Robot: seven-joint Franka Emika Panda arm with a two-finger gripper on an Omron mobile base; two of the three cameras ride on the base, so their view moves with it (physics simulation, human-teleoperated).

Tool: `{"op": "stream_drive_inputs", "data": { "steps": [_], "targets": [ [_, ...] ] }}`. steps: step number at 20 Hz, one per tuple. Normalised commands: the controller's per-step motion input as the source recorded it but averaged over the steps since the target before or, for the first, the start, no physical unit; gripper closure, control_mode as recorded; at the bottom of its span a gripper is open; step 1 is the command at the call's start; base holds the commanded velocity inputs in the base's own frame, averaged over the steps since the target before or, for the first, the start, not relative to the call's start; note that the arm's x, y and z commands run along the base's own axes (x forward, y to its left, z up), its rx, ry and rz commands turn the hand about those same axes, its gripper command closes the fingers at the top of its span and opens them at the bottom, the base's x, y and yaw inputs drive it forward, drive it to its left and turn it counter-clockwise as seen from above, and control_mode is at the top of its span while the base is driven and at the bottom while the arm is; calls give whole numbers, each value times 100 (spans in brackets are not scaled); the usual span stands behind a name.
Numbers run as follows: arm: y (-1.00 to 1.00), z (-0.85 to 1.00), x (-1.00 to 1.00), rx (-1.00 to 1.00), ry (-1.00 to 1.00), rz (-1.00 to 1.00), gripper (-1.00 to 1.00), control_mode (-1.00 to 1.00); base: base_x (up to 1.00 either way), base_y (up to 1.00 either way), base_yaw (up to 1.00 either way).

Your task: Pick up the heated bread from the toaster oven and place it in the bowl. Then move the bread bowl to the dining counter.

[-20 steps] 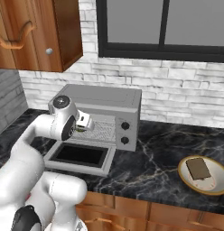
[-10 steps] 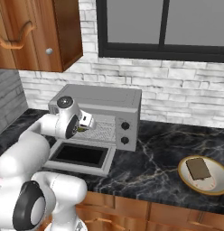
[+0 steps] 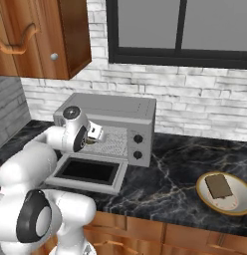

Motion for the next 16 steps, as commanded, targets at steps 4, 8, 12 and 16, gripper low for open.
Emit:
{"op": "stream_drive_inputs", "data": {
  "steps": [4, 8, 12, 16],
  "targets": [
    [-15, 7, -77, 4, 0, -2, 100, -100, 0, 0, 0],
    [-55, 54, -100, 13, 0, -18, 100, -100, 0, 0, 0],
    [-74, 86, -100, 13, -8, -24, 100, -100, 0, 0, 0],
    [-81, 97, -100, 6, -12, -19, 100, -100, 0, 0, 0]
  ]
}}
